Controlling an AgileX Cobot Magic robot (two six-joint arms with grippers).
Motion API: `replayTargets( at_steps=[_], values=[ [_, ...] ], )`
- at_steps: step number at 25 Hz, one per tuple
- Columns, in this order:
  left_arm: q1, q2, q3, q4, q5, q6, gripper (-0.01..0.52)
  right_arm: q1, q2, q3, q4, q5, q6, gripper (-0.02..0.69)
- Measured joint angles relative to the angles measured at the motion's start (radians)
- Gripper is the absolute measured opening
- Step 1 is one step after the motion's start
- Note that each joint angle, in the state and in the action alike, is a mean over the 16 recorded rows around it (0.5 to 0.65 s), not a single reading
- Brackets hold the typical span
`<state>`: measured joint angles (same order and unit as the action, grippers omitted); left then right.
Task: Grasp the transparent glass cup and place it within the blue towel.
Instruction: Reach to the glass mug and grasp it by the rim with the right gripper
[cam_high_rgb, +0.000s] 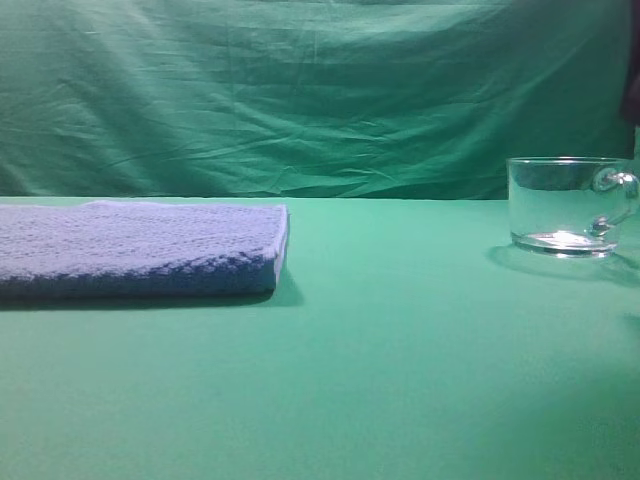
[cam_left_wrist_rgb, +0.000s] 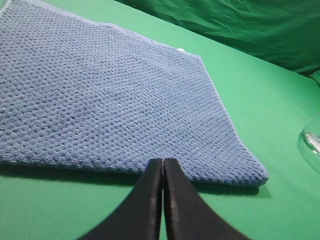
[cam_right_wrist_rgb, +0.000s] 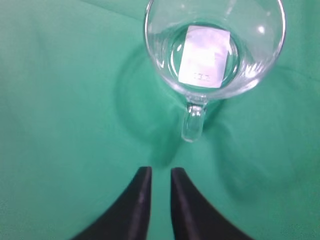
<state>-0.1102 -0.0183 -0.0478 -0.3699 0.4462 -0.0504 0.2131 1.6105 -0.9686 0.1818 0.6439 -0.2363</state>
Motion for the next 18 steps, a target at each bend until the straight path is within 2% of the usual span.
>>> replayTargets(
  at_steps=[3, 12, 18],
  values=[
    [0.000, 0.000, 0.000, 0.000, 0.000, 0.000, 0.000, 0.000, 0.051, -0.013, 0.000, -0.030, 0.009, 0.435],
    [0.000, 0.000, 0.000, 0.000, 0.000, 0.000, 0.000, 0.000, 0.138, -0.041, -0.005, -0.071, 0.016, 0.195],
    [0.000, 0.000, 0.000, 0.000, 0.000, 0.000, 0.000, 0.014, 0.152, -0.096, -0.009, -0.033, 0.017, 0.105]
  ],
)
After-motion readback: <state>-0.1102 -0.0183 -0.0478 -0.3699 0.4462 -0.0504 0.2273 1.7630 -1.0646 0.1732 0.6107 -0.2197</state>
